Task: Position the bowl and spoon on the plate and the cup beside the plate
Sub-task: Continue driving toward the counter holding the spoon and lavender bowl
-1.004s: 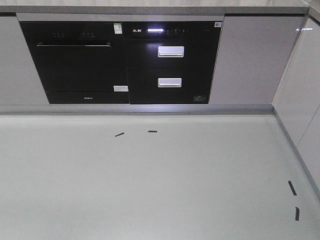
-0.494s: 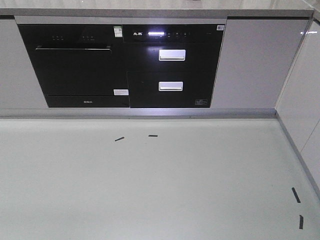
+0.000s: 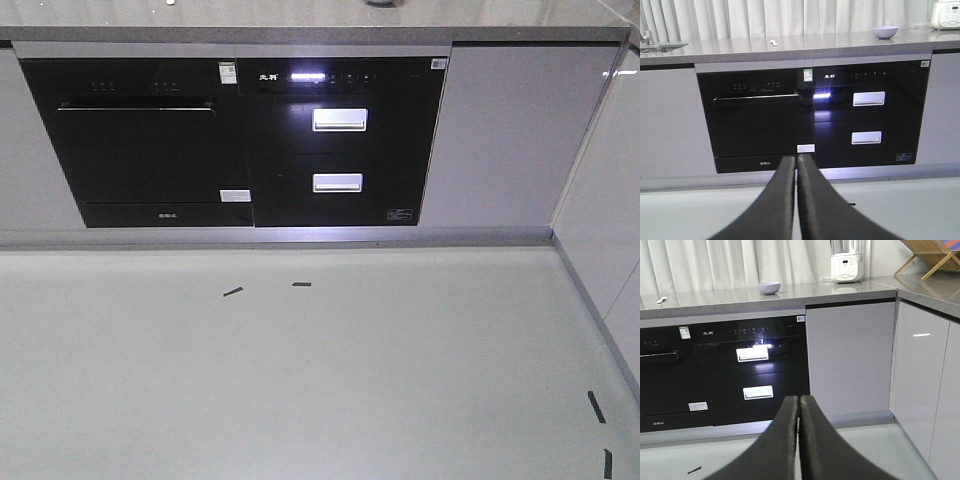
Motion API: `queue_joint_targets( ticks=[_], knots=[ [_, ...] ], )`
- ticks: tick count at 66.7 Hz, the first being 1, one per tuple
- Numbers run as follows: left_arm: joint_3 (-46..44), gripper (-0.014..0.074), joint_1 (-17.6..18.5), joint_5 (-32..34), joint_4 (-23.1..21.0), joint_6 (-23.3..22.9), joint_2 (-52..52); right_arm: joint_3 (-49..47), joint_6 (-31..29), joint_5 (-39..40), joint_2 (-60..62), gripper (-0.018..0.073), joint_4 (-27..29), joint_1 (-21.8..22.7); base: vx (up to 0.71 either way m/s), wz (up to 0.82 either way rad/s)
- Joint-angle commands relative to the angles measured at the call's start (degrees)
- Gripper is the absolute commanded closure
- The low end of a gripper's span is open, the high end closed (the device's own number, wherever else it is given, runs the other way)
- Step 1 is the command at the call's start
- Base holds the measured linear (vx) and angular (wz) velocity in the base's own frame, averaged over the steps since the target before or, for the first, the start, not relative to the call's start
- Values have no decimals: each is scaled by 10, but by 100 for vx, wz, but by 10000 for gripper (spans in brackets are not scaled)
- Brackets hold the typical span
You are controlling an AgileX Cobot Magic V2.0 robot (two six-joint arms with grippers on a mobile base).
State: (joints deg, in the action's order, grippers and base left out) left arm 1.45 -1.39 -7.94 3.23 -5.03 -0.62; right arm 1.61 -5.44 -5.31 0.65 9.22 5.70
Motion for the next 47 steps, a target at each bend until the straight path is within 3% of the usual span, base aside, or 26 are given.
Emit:
queue_joint_targets(
  ticks=[1, 47],
  knots=[
    [-4, 603, 0, 42, 0, -7, -2, 3, -5, 40, 6, 566, 0, 4, 13, -2],
    [-4, 603, 0, 42, 0, -7, -2, 3, -5, 40, 6, 566, 0, 4, 14, 0]
  ],
)
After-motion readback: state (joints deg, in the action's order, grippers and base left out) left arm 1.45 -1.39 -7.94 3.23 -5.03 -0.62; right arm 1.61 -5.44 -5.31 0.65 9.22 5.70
